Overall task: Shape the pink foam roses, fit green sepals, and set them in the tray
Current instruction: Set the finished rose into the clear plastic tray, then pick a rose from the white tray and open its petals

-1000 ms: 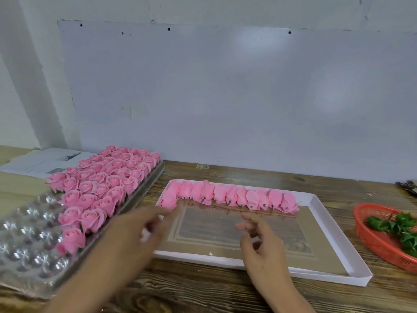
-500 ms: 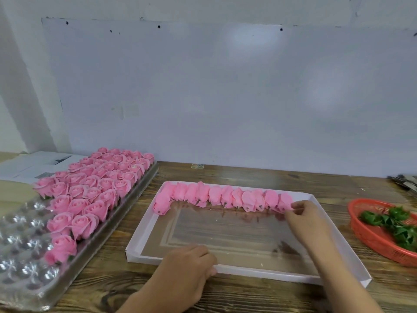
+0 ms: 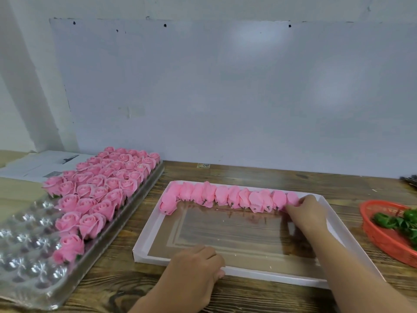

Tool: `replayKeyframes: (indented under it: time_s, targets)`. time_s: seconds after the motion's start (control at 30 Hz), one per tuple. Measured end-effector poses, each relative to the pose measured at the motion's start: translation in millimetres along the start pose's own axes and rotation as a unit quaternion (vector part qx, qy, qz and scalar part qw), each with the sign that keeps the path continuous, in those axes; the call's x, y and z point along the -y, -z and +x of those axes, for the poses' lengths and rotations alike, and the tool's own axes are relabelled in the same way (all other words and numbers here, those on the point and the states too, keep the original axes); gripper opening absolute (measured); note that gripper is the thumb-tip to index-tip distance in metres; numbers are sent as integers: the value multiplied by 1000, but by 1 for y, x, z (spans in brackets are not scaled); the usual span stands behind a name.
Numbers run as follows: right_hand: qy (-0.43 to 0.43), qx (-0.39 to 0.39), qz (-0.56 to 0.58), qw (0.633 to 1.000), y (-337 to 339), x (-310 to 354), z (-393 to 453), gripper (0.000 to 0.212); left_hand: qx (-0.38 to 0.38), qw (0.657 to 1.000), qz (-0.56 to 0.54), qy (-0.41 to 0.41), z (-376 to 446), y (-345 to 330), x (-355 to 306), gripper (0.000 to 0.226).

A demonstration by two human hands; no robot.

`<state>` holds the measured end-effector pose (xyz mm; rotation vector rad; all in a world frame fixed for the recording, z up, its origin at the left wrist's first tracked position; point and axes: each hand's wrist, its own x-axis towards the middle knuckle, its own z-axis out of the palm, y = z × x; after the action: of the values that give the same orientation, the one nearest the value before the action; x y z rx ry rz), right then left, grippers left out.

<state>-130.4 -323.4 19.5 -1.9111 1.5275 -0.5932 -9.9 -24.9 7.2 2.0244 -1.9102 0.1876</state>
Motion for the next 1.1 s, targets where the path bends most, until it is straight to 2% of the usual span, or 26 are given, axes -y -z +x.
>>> replayKeyframes:
  time_s: [0.1,0.23,0.27,0.33,0.4,0.47,0.53,0.6,0.7,0.77,0.83,0.9,0.97,1.1]
  targets:
    - [6,-19,0,1000,-3,-3,7,23,-9,1000,0,-1,0,-2,0,10]
    - [48,-33,-13,998,-5,-13,18,17,-17,1000,4,-4,0,-3,0,4]
    - [54,-38,-13,998,-3,-15,21,20,-20,1000,7,-11,0,-3,0,3]
    - [56,-56,5,997,1,-18,21,38,-20,1000,-8,-12,0,-3,1,5]
    - [51,-86,39,994,8,-18,15,48,-32,999,-21,-6,0,-4,2,15]
    - [42,-81,152,984,15,-17,6,39,-40,998,-37,15,-1,-2,0,27]
    - [30,3,341,940,23,-12,-8,20,-32,995,-79,56,0,0,-3,38]
    - [2,143,491,859,30,-3,-28,13,-37,988,-122,89,5,1,-7,44]
    - [-61,319,606,727,29,13,-59,28,-48,955,-231,177,19,5,-11,46]
    - [-75,396,616,677,23,21,-78,38,-42,914,-336,224,33,10,-14,47]
    - [-82,449,603,654,16,25,-95,37,-17,855,-472,213,47,13,-16,60]
    - [-74,478,592,645,12,27,-106,33,7,807,-567,167,58,16,-19,53]
    - [-61,487,586,645,12,27,-111,32,-4,784,-603,146,63,16,-22,45]
    - [-31,478,577,662,9,22,-116,38,-64,753,-637,155,62,1,-24,32]
